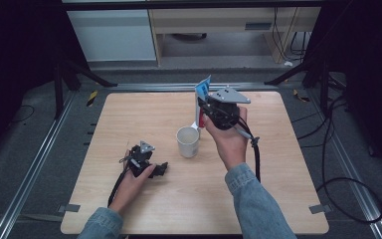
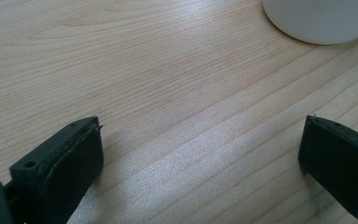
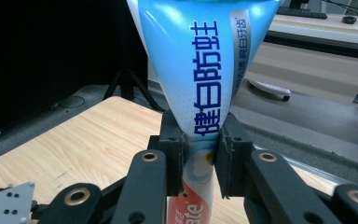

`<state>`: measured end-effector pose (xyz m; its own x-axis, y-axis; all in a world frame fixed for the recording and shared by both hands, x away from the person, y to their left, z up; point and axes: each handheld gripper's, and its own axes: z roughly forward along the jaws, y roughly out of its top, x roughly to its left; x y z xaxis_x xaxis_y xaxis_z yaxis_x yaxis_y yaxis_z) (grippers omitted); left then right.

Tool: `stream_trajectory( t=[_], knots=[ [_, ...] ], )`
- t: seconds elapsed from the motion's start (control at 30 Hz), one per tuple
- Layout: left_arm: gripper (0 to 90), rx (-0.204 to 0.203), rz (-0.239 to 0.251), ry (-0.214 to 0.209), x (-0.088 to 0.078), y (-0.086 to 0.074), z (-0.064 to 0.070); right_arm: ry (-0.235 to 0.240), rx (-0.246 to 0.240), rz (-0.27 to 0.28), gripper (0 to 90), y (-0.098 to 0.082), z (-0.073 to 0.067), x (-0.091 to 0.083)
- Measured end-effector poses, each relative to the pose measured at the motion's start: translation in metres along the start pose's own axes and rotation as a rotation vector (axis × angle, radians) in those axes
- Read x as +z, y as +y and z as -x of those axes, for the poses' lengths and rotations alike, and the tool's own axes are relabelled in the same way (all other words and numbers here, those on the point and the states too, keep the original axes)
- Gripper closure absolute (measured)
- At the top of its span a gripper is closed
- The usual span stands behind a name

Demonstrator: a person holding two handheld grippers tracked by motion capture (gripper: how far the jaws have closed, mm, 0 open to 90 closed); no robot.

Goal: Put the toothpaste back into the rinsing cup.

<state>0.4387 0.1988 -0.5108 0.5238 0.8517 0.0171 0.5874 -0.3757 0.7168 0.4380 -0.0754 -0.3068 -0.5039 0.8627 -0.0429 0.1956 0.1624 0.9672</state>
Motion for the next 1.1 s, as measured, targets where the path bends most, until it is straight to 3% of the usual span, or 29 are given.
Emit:
stream_trajectory(
  t=[1.1],
  knots=[
    [0.0, 0.0, 0.0, 0.0, 0.0, 0.0, 0.0, 0.015, 0.001, 0.014, 74.6, -0.009, -0.018, 0.012]
  ],
)
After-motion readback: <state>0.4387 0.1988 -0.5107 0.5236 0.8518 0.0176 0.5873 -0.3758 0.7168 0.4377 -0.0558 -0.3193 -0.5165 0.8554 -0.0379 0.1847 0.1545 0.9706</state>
